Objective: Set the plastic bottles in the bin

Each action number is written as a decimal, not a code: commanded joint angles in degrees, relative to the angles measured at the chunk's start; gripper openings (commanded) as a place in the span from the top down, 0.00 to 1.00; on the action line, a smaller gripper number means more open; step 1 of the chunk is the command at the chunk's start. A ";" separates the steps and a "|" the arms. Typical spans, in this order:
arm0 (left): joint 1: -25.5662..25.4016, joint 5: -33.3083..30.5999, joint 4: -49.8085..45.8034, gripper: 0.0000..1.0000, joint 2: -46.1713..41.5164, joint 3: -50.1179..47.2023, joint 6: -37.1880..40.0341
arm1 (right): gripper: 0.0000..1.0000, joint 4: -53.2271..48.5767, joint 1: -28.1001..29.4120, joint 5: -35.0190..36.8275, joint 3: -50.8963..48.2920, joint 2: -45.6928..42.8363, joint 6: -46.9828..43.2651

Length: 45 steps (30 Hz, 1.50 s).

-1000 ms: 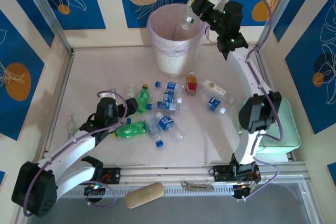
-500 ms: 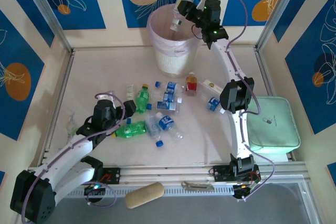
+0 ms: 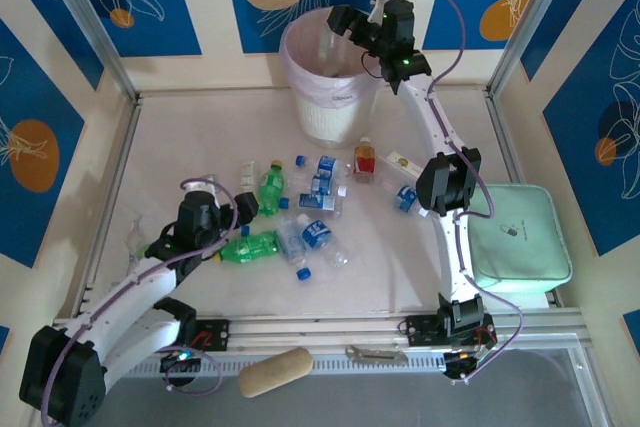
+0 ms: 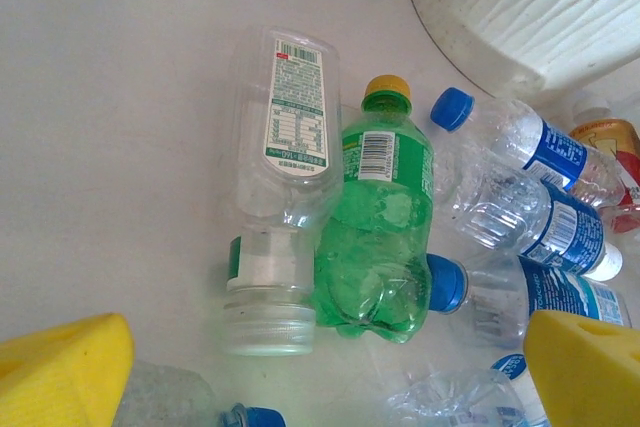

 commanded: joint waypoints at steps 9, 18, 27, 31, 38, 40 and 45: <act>0.60 0.42 0.38 0.00 0.79 1.08 0.16 | 0.06 -1.67 -0.33 -2.53 3.62 -1.62 -0.78; 0.61 2.21 1.03 0.00 3.23 2.46 0.16 | 0.06 -8.21 -0.72 -7.00 -4.02 -10.18 -5.41; 0.60 5.62 4.34 0.00 8.63 4.46 -1.63 | 0.05 -4.74 -0.81 -8.25 -33.18 -31.29 -12.76; 0.60 7.56 5.94 0.00 11.44 5.66 -2.75 | 0.05 -2.96 -0.75 -5.56 -48.83 -41.62 -15.26; 0.38 11.35 7.87 0.00 16.51 8.13 -4.17 | 0.05 -9.18 -0.35 2.42 -67.00 -54.11 -20.29; 0.26 12.41 8.84 0.00 18.02 8.58 -4.95 | 0.04 -12.42 0.08 6.51 -71.14 -56.45 -20.69; -0.38 14.37 10.91 0.00 21.67 10.14 -6.23 | 0.04 -17.84 0.45 11.77 -79.43 -59.58 -21.98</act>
